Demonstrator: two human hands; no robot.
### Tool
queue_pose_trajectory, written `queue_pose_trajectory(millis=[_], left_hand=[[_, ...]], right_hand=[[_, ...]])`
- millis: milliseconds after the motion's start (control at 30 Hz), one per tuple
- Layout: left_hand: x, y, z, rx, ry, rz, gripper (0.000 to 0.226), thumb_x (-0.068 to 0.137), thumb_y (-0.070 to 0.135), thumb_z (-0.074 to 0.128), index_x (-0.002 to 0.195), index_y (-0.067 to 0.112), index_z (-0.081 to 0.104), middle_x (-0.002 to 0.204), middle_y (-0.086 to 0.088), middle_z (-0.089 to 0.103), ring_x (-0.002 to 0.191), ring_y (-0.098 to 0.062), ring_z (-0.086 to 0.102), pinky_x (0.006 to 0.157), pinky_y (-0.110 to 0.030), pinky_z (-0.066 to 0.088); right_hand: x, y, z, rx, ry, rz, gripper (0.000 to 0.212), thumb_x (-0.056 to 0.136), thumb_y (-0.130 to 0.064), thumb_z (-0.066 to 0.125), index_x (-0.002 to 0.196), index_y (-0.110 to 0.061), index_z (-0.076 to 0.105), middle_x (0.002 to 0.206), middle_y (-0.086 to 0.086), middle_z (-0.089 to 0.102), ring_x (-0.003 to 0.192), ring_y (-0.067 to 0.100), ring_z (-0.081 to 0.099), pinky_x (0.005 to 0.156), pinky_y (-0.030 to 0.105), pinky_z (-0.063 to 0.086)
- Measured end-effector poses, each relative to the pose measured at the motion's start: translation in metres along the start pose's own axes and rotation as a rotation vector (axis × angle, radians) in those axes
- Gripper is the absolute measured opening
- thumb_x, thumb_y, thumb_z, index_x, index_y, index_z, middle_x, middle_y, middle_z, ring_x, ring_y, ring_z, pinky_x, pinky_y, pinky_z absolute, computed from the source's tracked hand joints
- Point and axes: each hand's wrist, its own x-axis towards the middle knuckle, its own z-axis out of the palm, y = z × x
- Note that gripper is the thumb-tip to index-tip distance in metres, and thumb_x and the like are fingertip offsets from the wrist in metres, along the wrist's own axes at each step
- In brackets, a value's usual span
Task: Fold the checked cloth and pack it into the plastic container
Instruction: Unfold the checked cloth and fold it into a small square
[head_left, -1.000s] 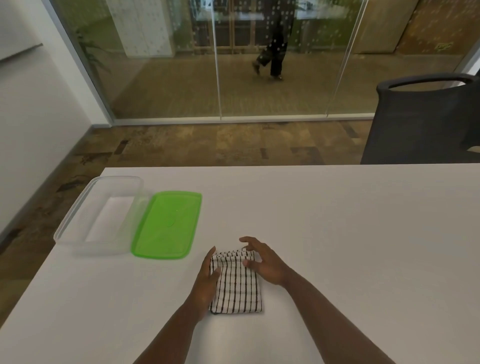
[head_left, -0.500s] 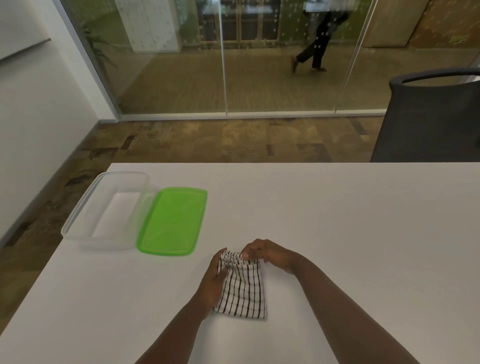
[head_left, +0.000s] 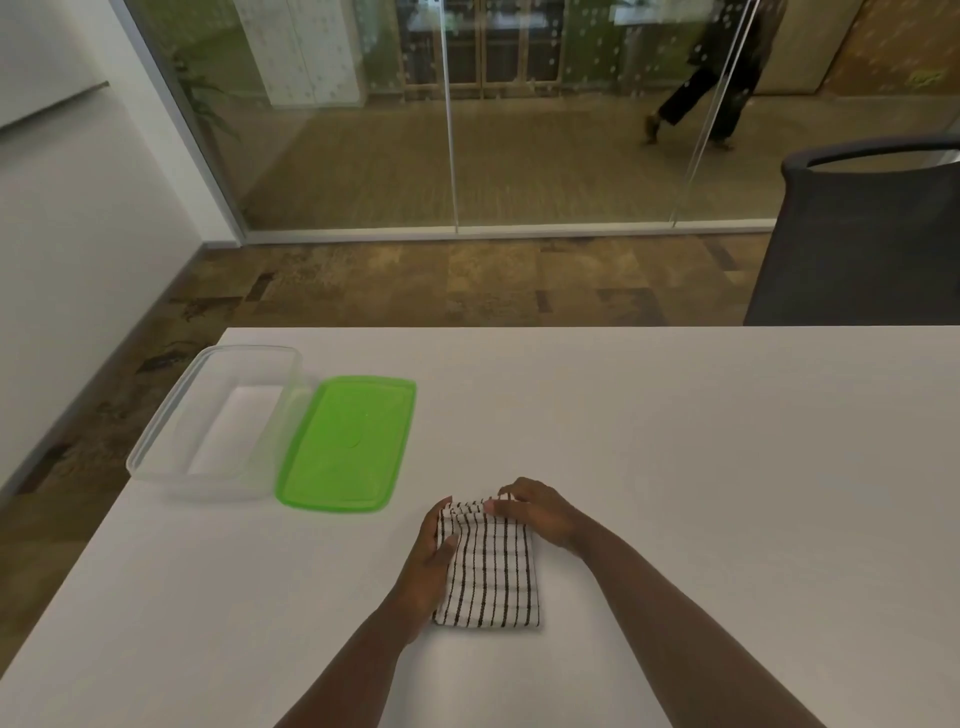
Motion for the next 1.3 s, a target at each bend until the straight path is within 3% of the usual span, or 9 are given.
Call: queue_pose_trajectory(millis=[200,367,500,567,633,767,900,1067,1300], left_hand=[[0.001,-0.001,0.001,-0.018,0.023,-0.013,0.046,0.097,0.001,0.032,0.142,0.012,0.026,0.146,-0.013,0.038,0.135,-0.025,0.037,0.117,-0.042,0.026],[0.001,-0.001,0.003,0.005,0.031,0.008,0.046,0.097,0.000,0.033,0.141,0.013,0.028,0.141,-0.009,0.041,0.129,-0.021,0.040,0.112,-0.035,0.030],[0.001,-0.004,0.005,0.067,0.053,0.016,0.044,0.097,0.004,0.034,0.139,0.016,0.030,0.132,-0.001,0.043,0.115,-0.010,0.043,0.091,-0.007,0.040],[0.000,-0.005,0.007,0.096,0.101,0.034,0.043,0.097,0.002,0.034,0.138,0.015,0.031,0.134,-0.003,0.042,0.117,-0.011,0.042,0.099,-0.014,0.039],[-0.001,-0.006,0.009,0.121,0.155,0.041,0.042,0.096,0.001,0.034,0.136,0.015,0.033,0.136,-0.007,0.045,0.120,-0.017,0.043,0.111,-0.034,0.033],[0.001,-0.008,0.014,0.227,0.248,0.034,0.042,0.095,0.003,0.035,0.135,0.016,0.034,0.132,-0.012,0.053,0.115,-0.026,0.052,0.106,-0.038,0.039],[0.003,-0.009,0.020,0.263,0.339,-0.001,0.042,0.096,0.004,0.034,0.136,0.015,0.032,0.128,-0.017,0.058,0.112,-0.033,0.057,0.095,-0.033,0.042],[0.003,-0.007,0.020,0.172,0.334,0.023,0.040,0.095,0.000,0.033,0.134,0.009,0.031,0.126,-0.022,0.057,0.111,-0.034,0.058,0.100,-0.041,0.044],[0.003,-0.006,0.013,0.139,0.459,0.013,0.043,0.089,0.000,0.042,0.129,0.016,0.040,0.085,-0.010,0.063,0.070,-0.022,0.059,0.073,-0.031,0.044]], right_hand=[[-0.002,0.001,0.011,0.317,-0.019,0.074,0.026,0.093,-0.027,0.051,0.068,-0.021,0.057,0.072,-0.007,0.060,0.067,0.002,0.057,0.062,0.013,0.044],[-0.002,-0.004,0.003,0.094,-0.056,0.126,0.042,0.091,-0.035,0.052,0.051,-0.023,0.049,0.056,-0.010,0.053,0.054,0.003,0.048,0.053,0.014,0.038],[0.004,0.006,0.002,-0.192,0.098,0.059,0.054,0.091,-0.044,0.049,0.041,-0.023,0.046,0.061,-0.004,0.040,0.060,0.013,0.046,0.061,0.026,0.035],[0.006,0.013,0.009,-0.347,0.187,0.042,0.047,0.093,-0.046,0.042,0.072,-0.013,0.068,0.083,0.006,0.053,0.088,0.026,0.057,0.078,0.032,0.041],[0.005,0.017,0.019,-0.453,0.259,0.037,0.050,0.095,-0.046,0.037,0.105,-0.004,0.063,0.109,0.014,0.056,0.105,0.031,0.057,0.087,0.033,0.043],[0.001,0.016,0.032,-0.488,0.454,0.012,0.040,0.095,-0.043,0.037,0.110,-0.008,0.049,0.113,0.010,0.053,0.099,0.029,0.057,0.079,0.032,0.042],[-0.011,0.011,0.049,-0.608,0.672,-0.185,0.032,0.095,-0.027,0.039,0.117,-0.012,0.056,0.122,0.003,0.059,0.119,0.023,0.053,0.105,0.036,0.033],[-0.031,0.023,0.076,-0.887,0.459,-0.278,0.054,0.090,-0.043,0.031,0.127,-0.014,0.056,0.137,0.001,0.055,0.133,0.020,0.042,0.111,0.038,0.002],[-0.029,0.030,0.074,-0.953,0.303,-0.132,0.073,0.092,-0.057,0.009,0.135,-0.012,0.048,0.144,0.005,0.045,0.136,0.022,0.037,0.109,0.045,0.004]])
